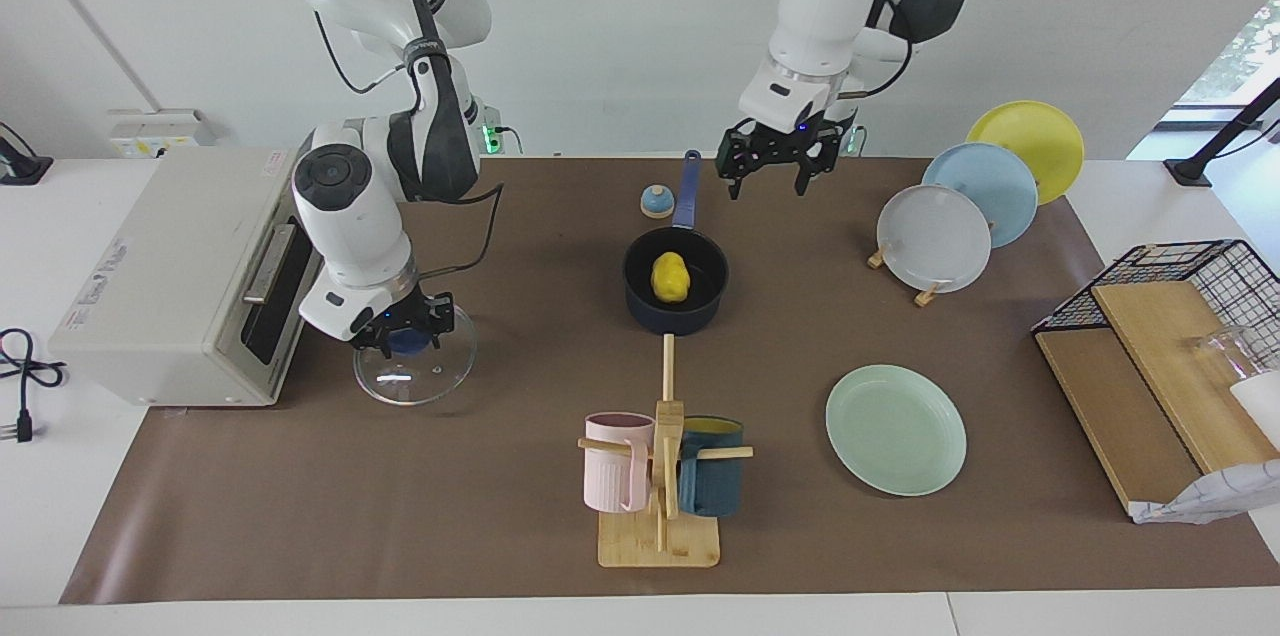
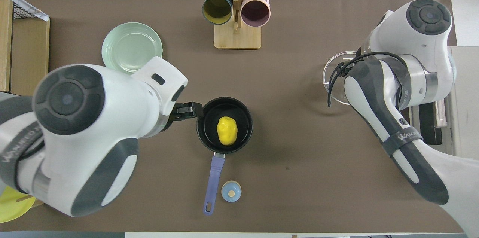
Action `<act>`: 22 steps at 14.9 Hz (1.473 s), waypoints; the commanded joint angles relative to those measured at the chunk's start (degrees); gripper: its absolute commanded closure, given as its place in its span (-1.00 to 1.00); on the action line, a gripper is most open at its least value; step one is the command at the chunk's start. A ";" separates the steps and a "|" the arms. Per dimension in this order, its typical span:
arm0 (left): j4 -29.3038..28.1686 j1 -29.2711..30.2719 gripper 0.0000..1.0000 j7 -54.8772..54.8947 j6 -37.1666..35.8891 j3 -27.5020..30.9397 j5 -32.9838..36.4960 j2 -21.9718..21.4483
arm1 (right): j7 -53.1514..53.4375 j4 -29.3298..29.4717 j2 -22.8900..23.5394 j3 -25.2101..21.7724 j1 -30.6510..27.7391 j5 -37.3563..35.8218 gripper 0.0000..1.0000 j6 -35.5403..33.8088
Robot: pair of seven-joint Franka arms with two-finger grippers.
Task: Transfer potato from pot to plate
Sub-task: 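Set the lid on the table with the right gripper while the left gripper enters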
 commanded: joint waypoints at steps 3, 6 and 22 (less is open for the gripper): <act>-3.31 -8.25 -1.00 -9.92 12.76 1.13 -0.22 11.77 | -1.09 -10.59 -5.67 0.72 -1.85 0.92 -0.04 5.00; -3.23 -8.25 -1.00 -10.28 13.82 1.13 -0.22 14.06 | -2.31 -15.43 -7.17 0.72 -2.90 0.83 -0.05 9.41; -3.40 -10.71 -1.00 -10.98 17.17 0.96 1.28 19.78 | -2.06 -11.60 -7.61 0.81 -4.13 0.92 -1.00 5.93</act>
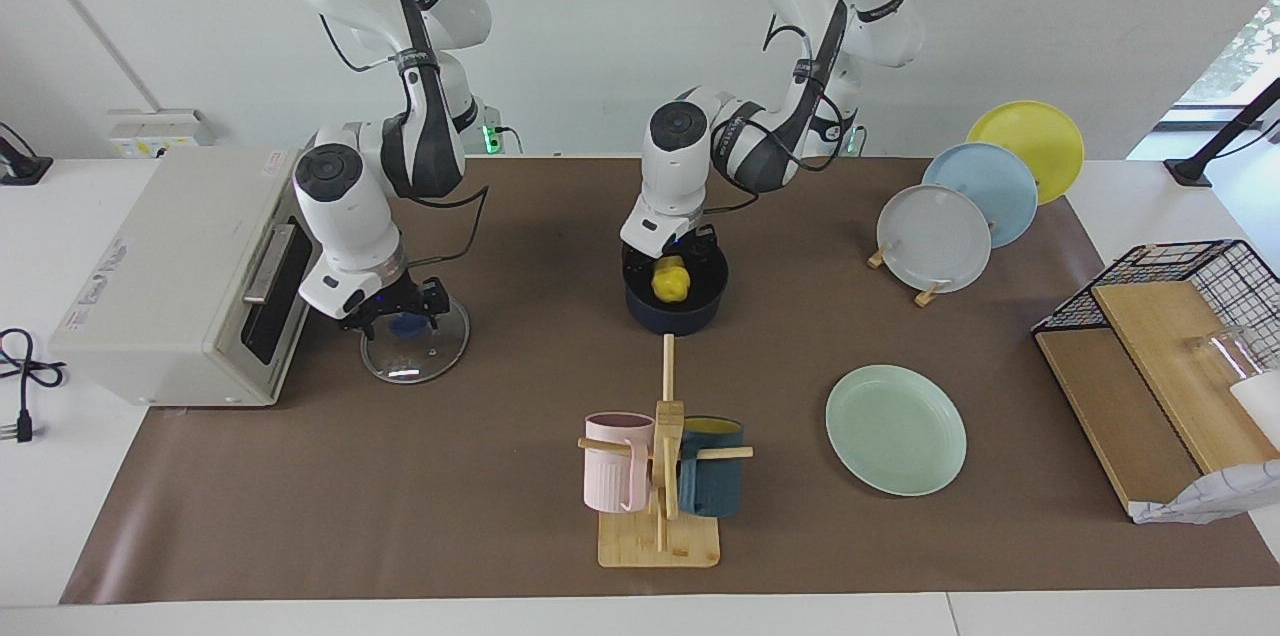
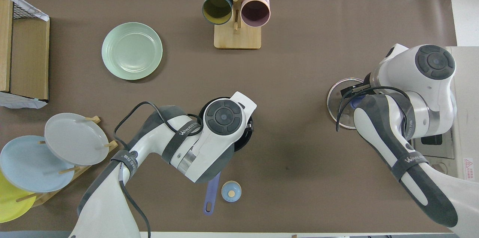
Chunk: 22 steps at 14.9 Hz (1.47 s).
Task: Transfer potato from pot to plate
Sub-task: 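Set the lid on the table with the right gripper while the left gripper enters, then grasp the yellow potato inside the pot with the left gripper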
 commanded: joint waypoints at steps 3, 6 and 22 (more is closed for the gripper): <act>0.04 -1.54 -1.00 -0.10 0.67 0.70 0.81 0.46 | -1.31 11.36 -2.18 0.71 -1.27 1.00 -1.00 -15.38; -0.84 -2.07 -1.00 0.08 1.10 0.70 0.81 0.37 | -1.04 18.49 -3.50 0.54 -0.92 2.85 -1.00 -26.28; -1.02 -0.58 0.96 3.86 1.46 0.79 0.81 0.37 | -0.78 20.97 -11.50 -0.78 -3.20 2.50 -1.00 -36.95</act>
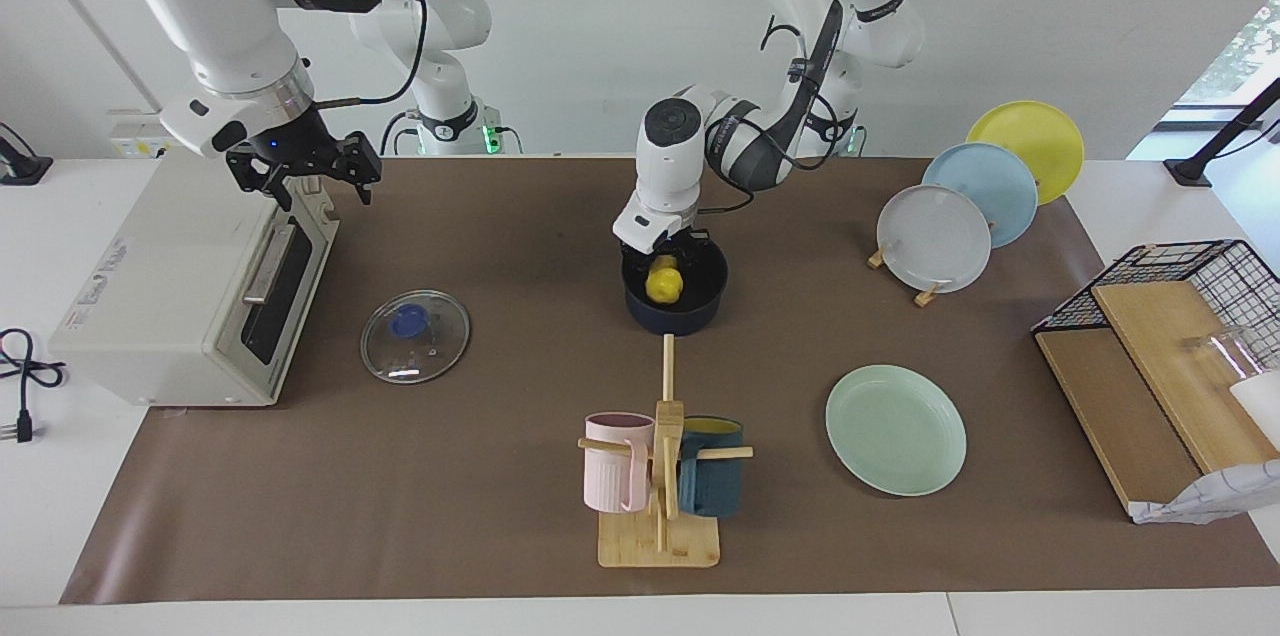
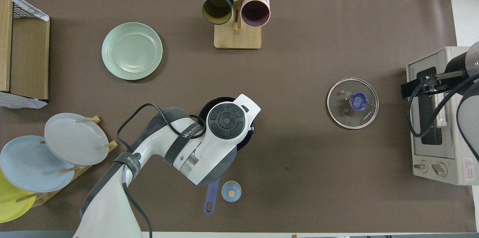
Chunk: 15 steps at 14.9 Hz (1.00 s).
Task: Transfer potato from pot to plate
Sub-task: 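Grasp the yellow potato inside the pot with the left gripper, then lift the potato out and carry it to the green plate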
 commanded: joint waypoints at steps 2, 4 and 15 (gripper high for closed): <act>-0.61 0.76 1.00 1.11 0.21 0.42 0.62 0.15 | -0.95 -0.34 -0.38 -0.14 -1.20 0.97 -1.00 0.20; 0.18 1.81 1.00 1.46 -1.89 0.51 0.62 -0.73 | -0.87 -0.26 -0.38 -0.05 -1.20 0.97 -1.00 0.03; 12.72 11.11 1.00 11.72 -23.23 0.51 -4.47 -8.46 | -0.07 3.44 -0.82 0.30 -1.12 0.00 -1.00 -4.19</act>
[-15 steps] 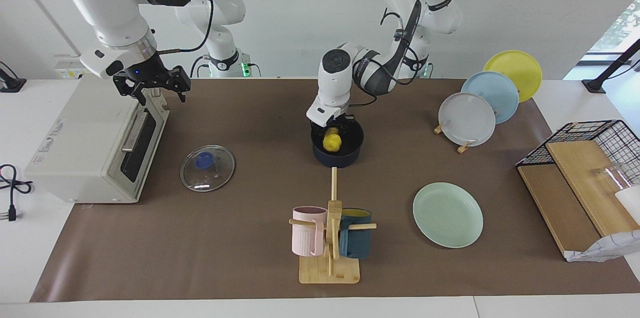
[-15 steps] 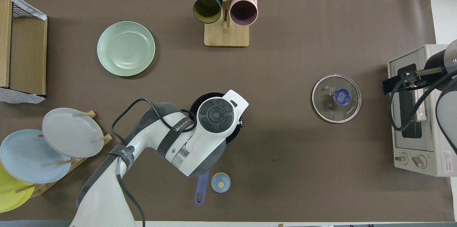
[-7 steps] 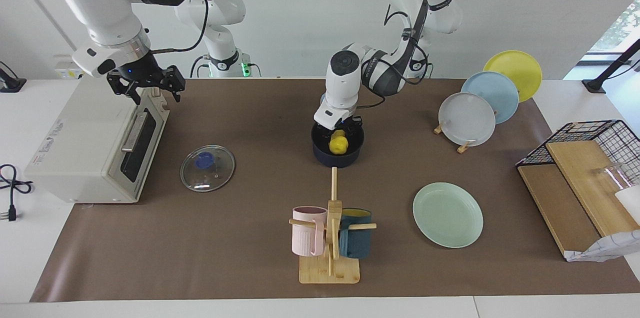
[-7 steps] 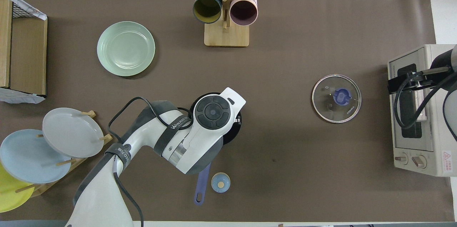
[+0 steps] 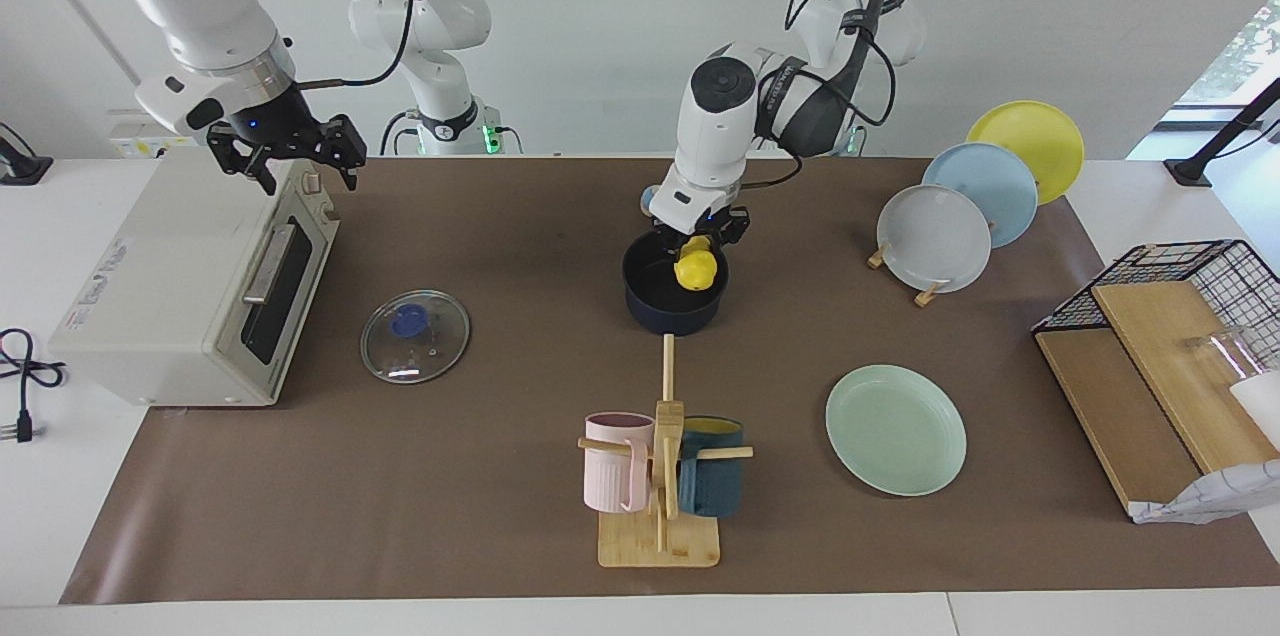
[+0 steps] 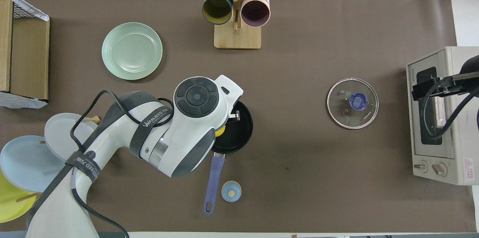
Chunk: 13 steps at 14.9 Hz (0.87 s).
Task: Transfer potato from pot to plate
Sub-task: 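Lift the potato out and carry it to the green plate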
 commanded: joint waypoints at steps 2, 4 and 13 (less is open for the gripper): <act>8.54 8.64 1.00 8.94 -8.55 -0.02 -3.13 -1.09 | -0.07 0.74 0.25 0.75 -0.95 0.05 -1.00 -0.73; 9.88 13.12 1.00 12.91 -7.86 0.07 -3.05 -0.65 | -0.07 0.57 0.16 0.40 -0.95 0.22 -1.00 -1.08; 9.53 28.43 1.00 32.53 13.31 0.16 1.16 11.02 | -0.07 0.48 -0.54 0.04 -0.95 0.31 -1.00 -1.43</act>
